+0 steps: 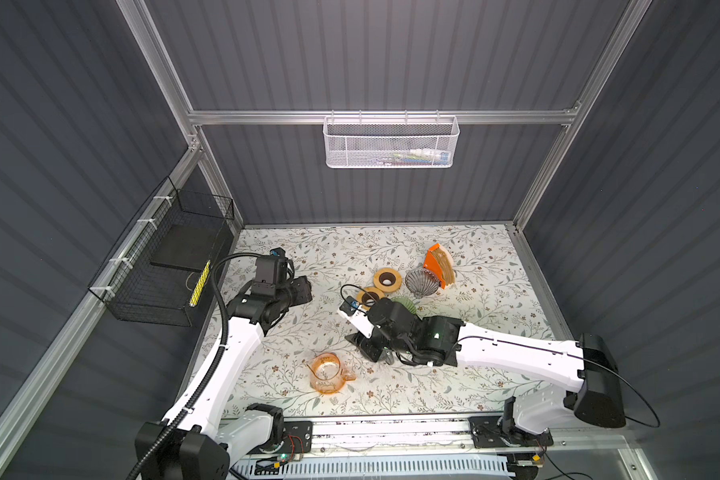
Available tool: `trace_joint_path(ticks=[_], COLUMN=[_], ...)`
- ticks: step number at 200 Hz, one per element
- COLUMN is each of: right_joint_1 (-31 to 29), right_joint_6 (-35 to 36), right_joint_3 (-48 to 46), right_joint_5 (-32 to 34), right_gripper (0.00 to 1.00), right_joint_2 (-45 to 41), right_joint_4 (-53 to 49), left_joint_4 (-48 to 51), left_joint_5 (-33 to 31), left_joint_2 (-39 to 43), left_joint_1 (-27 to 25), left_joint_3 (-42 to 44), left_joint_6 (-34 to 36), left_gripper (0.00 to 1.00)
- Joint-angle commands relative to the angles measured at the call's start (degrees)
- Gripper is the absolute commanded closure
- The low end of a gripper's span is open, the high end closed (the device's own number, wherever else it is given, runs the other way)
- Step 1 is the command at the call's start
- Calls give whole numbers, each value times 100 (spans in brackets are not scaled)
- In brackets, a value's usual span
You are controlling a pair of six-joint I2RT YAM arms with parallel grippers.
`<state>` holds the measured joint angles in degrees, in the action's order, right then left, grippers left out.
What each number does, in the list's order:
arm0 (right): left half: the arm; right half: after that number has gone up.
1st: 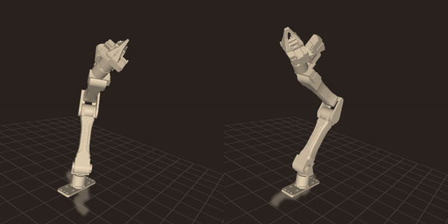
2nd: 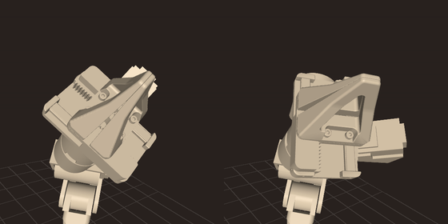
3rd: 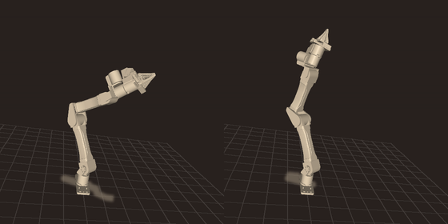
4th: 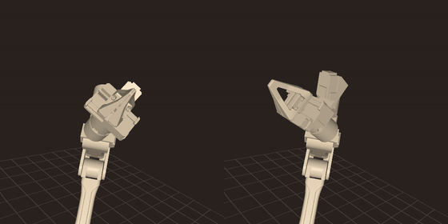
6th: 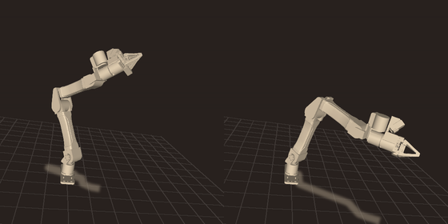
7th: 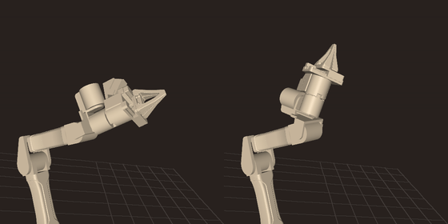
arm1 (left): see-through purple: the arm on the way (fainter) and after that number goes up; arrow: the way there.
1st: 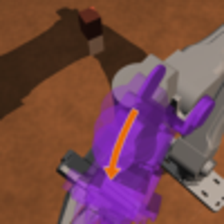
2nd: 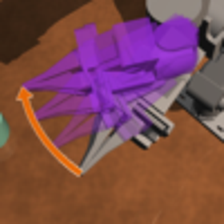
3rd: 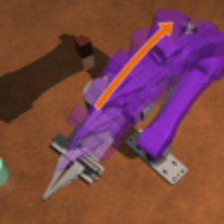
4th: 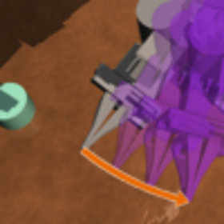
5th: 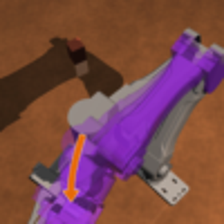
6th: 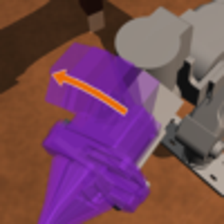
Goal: Place the coffee filter in the dripper
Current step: 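Raise the right gripper toward the drippers while the left arm reaches toward the wooden stands, then lower the left gripper into the nearer wooden stand's hole and close it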
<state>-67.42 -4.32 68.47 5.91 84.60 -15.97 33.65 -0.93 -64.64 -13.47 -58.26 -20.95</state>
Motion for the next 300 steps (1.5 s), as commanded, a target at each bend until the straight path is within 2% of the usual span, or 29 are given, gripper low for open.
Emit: trace_joint_path(ticks=[1, 64, 107, 163, 214, 266, 300], right_joint_1=[243, 1063, 1607, 2101, 2373, 2631, 2793], right_joint_6=[-246, -387, -521, -570, -579, -610, -632], right_joint_3=[-106, -123, -19, 15, -17, -138, -210], right_joint_5=[-280, -595, -789, -969, -1111, -1281, -1441], right_gripper=[57, 56, 54, 50, 48, 47, 46], right_joint_2=[-129, -303, -346, -623, -868, -1067, -1121], right_joint_4=[-91, -361, -522, -535, -601, -601, -601], left_joint_4=[-39, -173, -154, 2, 516, 1032, 1195], left_joint_5=[340, 866, 1139, 760, 257, -55, -133], left_joint_2=[-77, -427, -1057, -2177, -3564, -4707, -5134], left_joint_1=[-24, -32, -173, -875, -1438, -1692, -1797], left_joint_3=[-229, -234, -374, -1005, -2121, -3227, -3490], left_joint_6=[108, 135, 137, 126, 204, 205, 120], left_gripper=[40, 43, 44, 44, 42, 41, 41])
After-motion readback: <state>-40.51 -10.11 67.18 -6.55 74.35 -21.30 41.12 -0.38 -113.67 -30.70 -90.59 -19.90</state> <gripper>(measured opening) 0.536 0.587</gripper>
